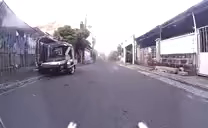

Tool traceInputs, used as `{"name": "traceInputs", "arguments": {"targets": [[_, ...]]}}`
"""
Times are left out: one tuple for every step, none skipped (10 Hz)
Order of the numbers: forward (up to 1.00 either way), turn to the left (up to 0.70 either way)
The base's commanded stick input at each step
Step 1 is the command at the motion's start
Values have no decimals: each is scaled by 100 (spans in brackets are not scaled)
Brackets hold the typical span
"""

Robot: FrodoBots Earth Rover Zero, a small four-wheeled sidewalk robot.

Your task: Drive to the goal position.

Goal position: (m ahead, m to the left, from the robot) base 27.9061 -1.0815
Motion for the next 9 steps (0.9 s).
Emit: {"name": "traceInputs", "arguments": {"targets": [[70,2],[70,0],[70,0],[70,0],[70,0],[70,0],[70,6],[70,14],[70,16]]}}
